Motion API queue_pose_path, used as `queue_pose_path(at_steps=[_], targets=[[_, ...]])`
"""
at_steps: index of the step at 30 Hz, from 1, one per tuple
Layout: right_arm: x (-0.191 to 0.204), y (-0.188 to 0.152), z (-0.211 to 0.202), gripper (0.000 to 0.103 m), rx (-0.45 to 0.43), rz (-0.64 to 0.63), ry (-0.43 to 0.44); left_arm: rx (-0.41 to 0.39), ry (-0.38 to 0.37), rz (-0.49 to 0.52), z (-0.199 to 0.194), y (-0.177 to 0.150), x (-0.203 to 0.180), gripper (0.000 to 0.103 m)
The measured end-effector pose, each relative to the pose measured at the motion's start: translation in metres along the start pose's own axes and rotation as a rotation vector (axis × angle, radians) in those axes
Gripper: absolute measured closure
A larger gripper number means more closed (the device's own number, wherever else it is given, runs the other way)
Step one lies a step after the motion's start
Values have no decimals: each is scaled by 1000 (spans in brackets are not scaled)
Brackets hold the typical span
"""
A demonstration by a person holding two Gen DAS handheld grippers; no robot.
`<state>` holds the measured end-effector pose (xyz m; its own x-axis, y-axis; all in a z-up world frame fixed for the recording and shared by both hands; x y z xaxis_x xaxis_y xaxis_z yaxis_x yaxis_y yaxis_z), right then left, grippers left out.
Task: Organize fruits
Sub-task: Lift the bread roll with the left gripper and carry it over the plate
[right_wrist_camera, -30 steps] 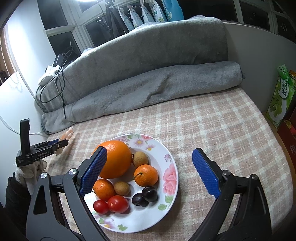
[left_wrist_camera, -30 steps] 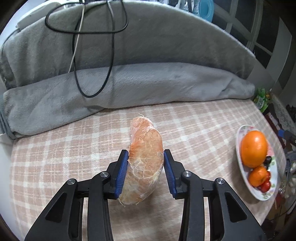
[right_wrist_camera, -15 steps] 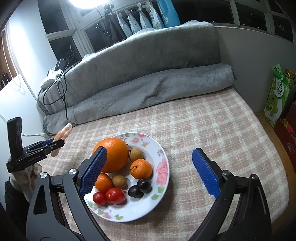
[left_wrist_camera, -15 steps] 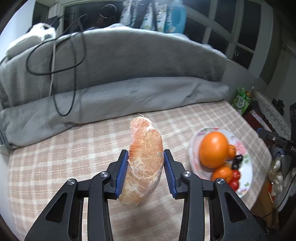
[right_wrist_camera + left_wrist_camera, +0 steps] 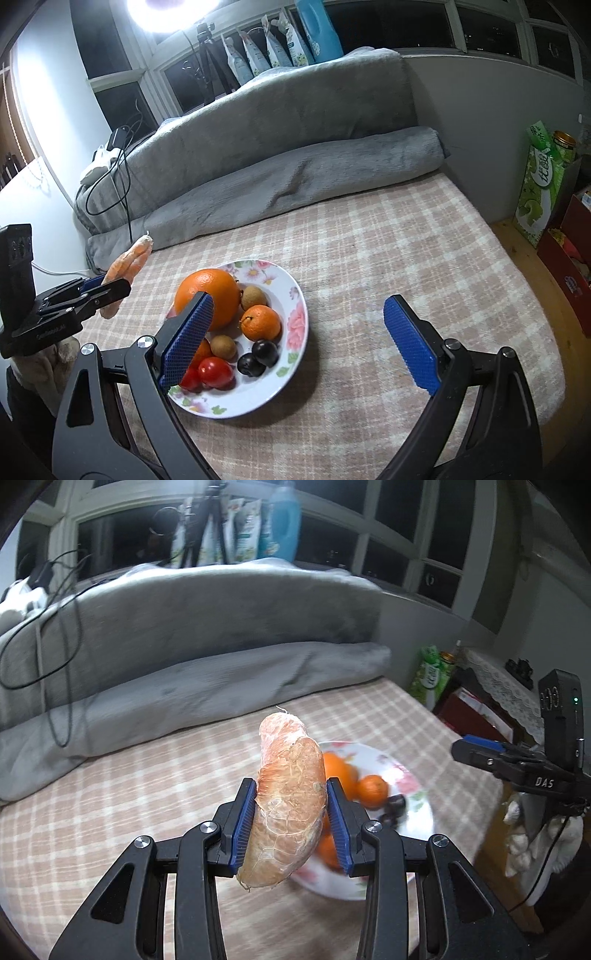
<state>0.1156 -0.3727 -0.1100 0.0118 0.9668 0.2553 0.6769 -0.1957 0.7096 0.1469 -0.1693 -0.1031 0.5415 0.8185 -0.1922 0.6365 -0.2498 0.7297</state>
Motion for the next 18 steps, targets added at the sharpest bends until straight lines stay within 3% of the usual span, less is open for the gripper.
queue_pose_path(at_steps=[18], targets=[[-25, -9, -18, 8, -15, 16, -19, 20, -60, 34, 23, -4, -56, 66]])
Point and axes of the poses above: each gripper's, at about its wrist camera, not at the fingertips, and z roughly the way its jaws point, x to its left, y to its top, the point moved 8 cm from there along z, roughly the way its jaws point, and after that the axes turned 4 degrees about -y, right-handed, at the moved point
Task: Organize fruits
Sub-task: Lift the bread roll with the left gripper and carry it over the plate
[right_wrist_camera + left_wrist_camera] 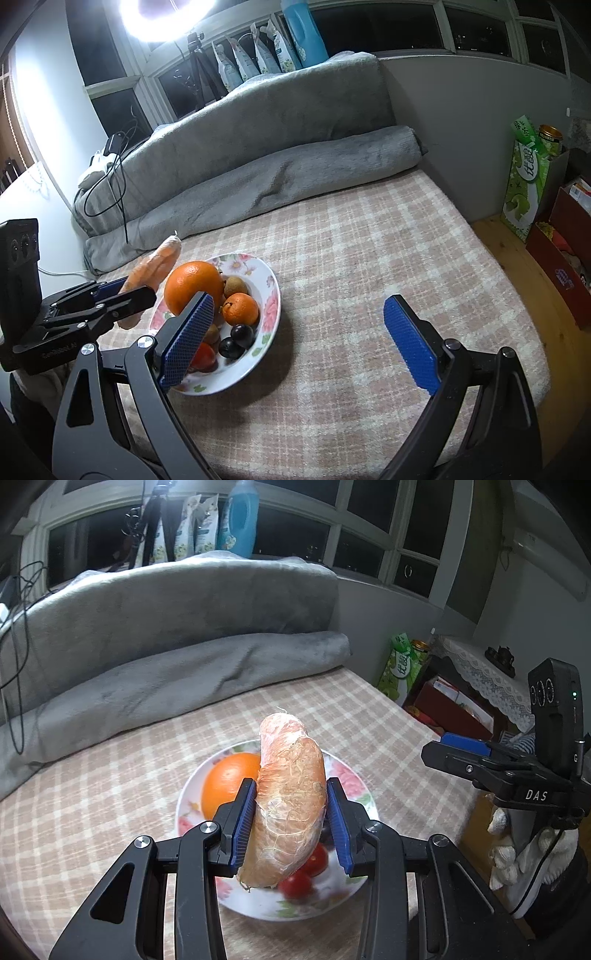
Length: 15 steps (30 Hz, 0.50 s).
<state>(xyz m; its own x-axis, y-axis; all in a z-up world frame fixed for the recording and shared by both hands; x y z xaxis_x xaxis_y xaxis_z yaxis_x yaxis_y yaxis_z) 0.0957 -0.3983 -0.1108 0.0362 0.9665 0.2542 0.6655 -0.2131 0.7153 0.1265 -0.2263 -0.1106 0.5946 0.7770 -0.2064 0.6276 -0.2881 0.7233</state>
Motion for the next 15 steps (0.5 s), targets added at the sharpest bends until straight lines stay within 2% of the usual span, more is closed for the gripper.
queue_pose_path(at_steps=[15], targets=[[-11, -6, -5, 8, 1, 14, -17, 25, 31, 36, 19, -3, -13, 66]])
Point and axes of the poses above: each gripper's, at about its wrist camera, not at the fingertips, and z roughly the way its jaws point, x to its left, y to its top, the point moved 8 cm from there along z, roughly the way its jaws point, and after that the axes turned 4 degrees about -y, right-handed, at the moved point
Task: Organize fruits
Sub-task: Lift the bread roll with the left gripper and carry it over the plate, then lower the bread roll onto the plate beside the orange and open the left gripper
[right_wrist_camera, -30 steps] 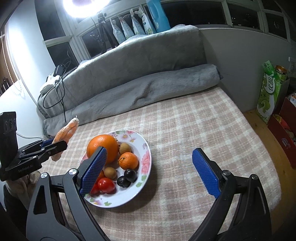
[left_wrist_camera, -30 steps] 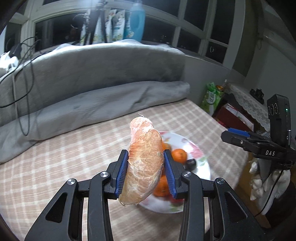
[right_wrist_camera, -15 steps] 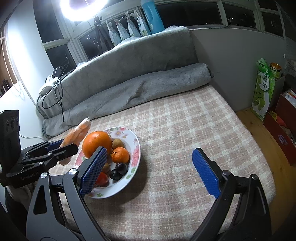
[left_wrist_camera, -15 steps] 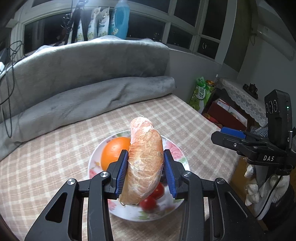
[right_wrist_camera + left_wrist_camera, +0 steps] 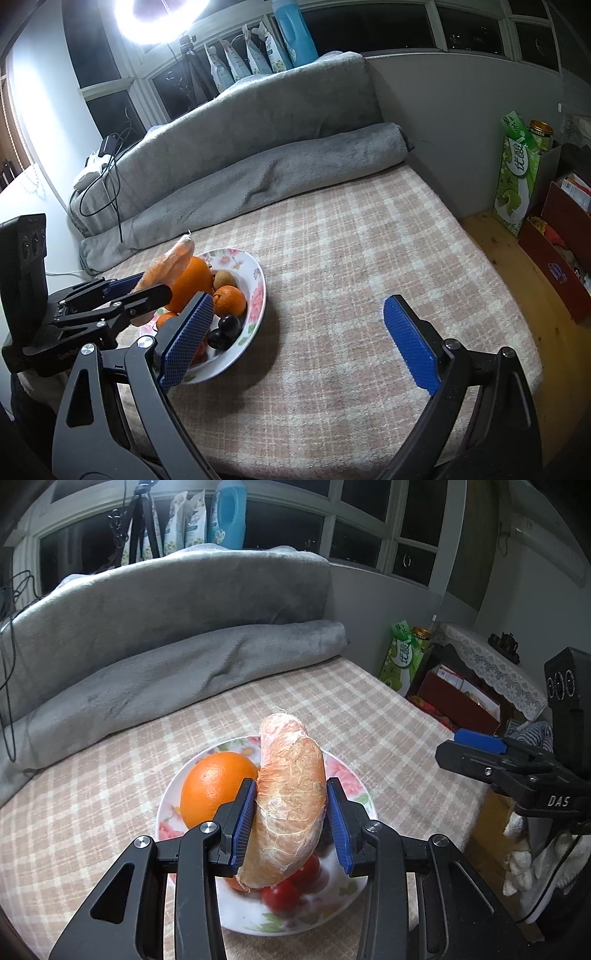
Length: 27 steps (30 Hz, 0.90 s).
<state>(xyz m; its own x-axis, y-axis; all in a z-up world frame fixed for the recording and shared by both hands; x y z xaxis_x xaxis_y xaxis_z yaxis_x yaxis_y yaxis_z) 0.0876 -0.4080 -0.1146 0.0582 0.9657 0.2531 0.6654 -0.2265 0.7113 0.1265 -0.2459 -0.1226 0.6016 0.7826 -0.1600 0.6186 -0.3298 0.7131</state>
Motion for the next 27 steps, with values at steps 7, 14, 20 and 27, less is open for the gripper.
queue_pose_path(at_steps=[7, 14, 20, 27], targets=[[2, -1, 2, 8, 6, -1, 2, 5, 5, -5, 7, 1, 2, 66], [4, -1, 1, 8, 5, -6, 0, 11, 12, -1, 13, 1, 2, 66], [2, -1, 0, 8, 7, -1, -5, 21, 12, 0, 17, -1, 4, 66], [5, -1, 0, 8, 8, -8, -3, 5, 12, 2, 14, 1, 4, 66]])
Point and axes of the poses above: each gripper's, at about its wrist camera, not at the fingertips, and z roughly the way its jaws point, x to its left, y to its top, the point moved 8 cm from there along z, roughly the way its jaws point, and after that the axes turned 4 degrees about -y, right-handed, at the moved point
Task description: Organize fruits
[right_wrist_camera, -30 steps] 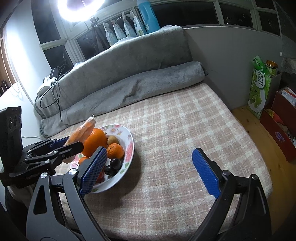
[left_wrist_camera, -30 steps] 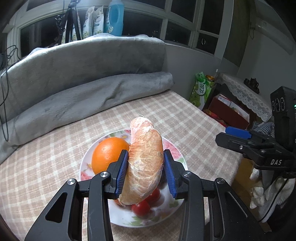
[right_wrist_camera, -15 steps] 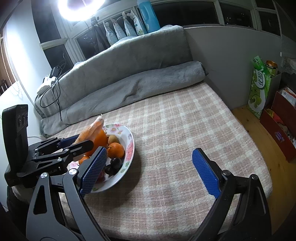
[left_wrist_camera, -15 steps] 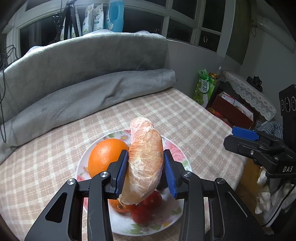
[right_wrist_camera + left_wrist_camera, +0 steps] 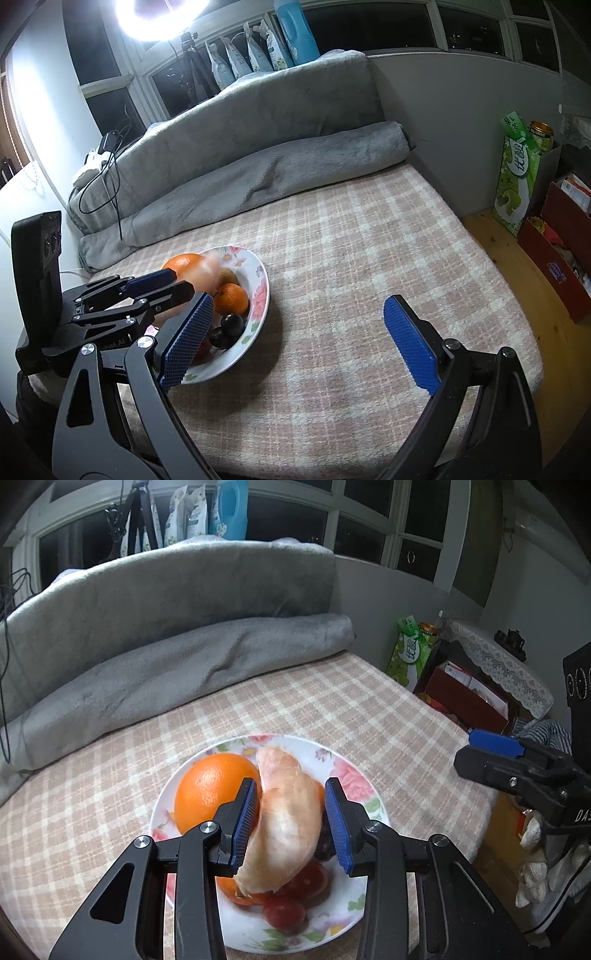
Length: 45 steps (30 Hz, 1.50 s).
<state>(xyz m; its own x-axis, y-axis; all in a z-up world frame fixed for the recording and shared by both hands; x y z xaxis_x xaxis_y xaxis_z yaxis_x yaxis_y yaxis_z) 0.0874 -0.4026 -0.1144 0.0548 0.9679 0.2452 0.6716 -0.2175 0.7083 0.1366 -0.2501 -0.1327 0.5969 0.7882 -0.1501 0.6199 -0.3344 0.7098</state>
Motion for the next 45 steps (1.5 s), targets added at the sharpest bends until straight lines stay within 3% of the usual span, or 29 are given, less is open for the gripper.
queue_pose_path(at_steps=[20, 24, 37, 45], targets=[[12, 0, -1, 8, -4, -34, -7, -22, 16, -6, -17, -2, 6, 66], [17, 0, 1, 8, -6, -53, -13, -24, 23, -21, -21, -6, 12, 54], [29, 5, 4, 8, -29, -127, -61, -35, 29, -70, -37, -21, 20, 40], [36, 8, 4, 8, -44, -165, -83, -53, 93, -117, -52, -31, 36, 30]])
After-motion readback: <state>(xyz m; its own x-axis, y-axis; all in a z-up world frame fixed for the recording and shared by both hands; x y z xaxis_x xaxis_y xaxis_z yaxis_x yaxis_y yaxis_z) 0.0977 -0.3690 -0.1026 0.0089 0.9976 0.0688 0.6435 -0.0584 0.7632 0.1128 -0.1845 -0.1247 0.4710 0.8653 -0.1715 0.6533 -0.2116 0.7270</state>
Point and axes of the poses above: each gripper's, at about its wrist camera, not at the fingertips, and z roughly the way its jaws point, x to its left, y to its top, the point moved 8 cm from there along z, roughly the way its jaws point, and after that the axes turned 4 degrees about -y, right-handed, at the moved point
